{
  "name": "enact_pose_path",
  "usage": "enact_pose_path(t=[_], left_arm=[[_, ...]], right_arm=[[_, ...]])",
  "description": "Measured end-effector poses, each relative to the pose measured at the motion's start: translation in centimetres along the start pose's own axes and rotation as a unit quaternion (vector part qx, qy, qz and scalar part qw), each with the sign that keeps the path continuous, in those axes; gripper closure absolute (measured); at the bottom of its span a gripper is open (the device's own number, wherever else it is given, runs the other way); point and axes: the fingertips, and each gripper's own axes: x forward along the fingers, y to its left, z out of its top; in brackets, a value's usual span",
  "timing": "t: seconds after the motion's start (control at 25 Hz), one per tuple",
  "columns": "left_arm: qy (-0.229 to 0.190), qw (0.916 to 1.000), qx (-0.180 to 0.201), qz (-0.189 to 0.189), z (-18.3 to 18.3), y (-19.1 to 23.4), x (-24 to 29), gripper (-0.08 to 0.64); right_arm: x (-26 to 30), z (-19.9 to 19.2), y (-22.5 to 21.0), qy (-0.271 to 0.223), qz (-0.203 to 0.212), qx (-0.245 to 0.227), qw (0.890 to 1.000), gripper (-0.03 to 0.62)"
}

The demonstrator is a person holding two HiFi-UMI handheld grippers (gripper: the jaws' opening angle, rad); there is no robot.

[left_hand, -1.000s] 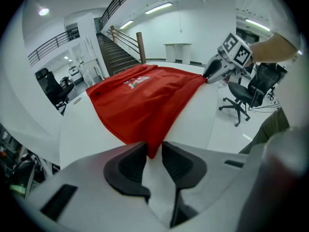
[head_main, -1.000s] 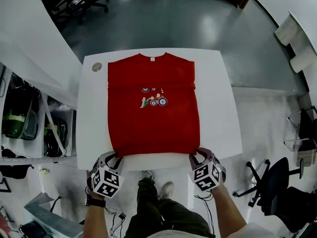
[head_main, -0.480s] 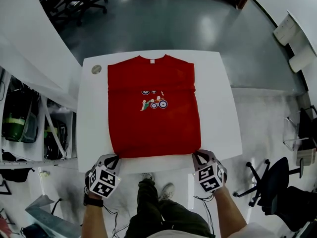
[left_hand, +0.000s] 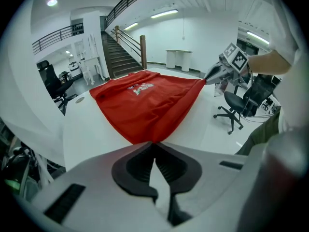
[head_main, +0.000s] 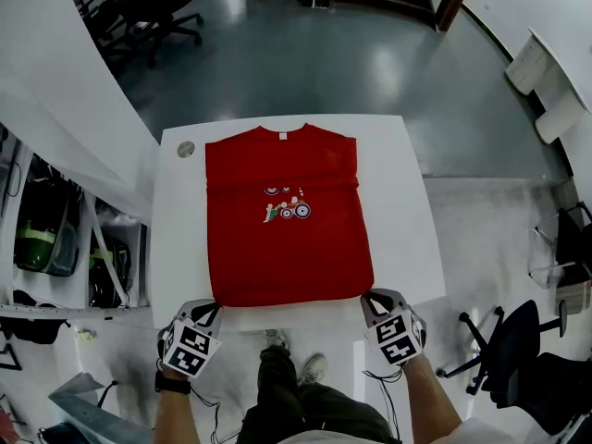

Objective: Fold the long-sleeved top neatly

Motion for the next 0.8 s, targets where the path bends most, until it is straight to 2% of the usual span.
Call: enact_pose_path(t=[0.8], left_arm=[[0.009,0.9996,-0.026,0.008,-4.1,-6.5,-4.2,0.541]], right_arm=[[-5.6,-4.6,3.0,-0.006,0.020,-0.007,1.000,0.558]])
